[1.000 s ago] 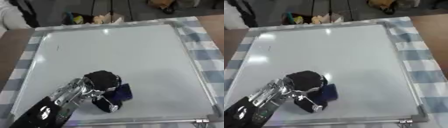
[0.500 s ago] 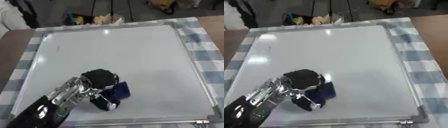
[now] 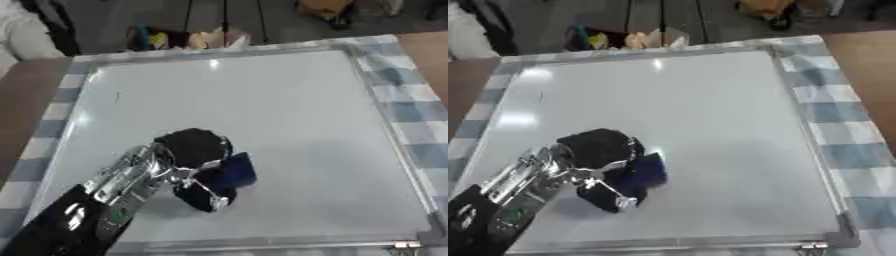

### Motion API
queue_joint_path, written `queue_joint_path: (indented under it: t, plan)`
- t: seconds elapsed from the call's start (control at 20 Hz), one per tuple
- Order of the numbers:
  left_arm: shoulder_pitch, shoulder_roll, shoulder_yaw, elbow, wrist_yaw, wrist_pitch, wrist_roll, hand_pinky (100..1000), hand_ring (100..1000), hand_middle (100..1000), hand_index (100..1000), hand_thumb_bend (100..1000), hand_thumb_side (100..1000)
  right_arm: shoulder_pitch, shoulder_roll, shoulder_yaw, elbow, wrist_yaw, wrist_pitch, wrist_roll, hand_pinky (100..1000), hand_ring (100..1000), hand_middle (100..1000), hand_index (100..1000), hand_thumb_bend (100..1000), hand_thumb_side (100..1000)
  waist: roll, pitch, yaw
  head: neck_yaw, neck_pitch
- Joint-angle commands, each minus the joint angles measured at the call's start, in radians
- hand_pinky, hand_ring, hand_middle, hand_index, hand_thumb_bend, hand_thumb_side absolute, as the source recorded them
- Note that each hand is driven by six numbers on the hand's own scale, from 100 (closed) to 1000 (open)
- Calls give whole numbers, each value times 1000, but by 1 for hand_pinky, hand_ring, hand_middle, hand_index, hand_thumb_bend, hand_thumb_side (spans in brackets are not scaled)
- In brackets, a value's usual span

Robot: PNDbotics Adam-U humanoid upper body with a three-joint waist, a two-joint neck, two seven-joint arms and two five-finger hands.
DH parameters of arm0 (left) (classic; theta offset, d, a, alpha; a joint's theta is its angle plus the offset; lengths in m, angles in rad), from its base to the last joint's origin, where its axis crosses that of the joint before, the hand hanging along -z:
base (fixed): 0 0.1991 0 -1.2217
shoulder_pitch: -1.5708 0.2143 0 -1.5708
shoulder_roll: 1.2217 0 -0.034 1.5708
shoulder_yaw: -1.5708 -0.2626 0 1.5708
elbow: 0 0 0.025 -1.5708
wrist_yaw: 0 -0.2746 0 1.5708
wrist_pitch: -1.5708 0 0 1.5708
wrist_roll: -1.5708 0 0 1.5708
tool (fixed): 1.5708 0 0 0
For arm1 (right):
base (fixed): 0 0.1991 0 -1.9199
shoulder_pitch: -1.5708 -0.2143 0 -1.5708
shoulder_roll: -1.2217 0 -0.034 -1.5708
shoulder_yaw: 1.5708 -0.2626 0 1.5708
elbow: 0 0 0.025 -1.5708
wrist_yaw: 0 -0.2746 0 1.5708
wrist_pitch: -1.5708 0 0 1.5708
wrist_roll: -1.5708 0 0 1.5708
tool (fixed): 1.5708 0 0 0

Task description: Wipe the whiteboard clean with a brush.

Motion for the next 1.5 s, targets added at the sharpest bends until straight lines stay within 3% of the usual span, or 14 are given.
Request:
queue_joint_path:
  t: [0.05,0.7,1.5]
  plan:
    - [-24,31,25,-27,11,12,-1,542,579,476,323,100,462,-5,-18,-6,-15,7,4,-1,763,808,729,857,100,974,-6,-14,-1,2,-11]
    - [-38,82,56,-37,27,39,7,538,571,466,319,100,459,-7,-16,-4,-15,10,4,1,764,808,728,858,100,976,-4,-10,-8,6,-29]
    - [-35,220,194,-8,75,138,85,533,554,454,306,100,465,-24,11,13,-15,49,-1,1,765,809,726,858,100,978,-6,22,-46,32,-84]
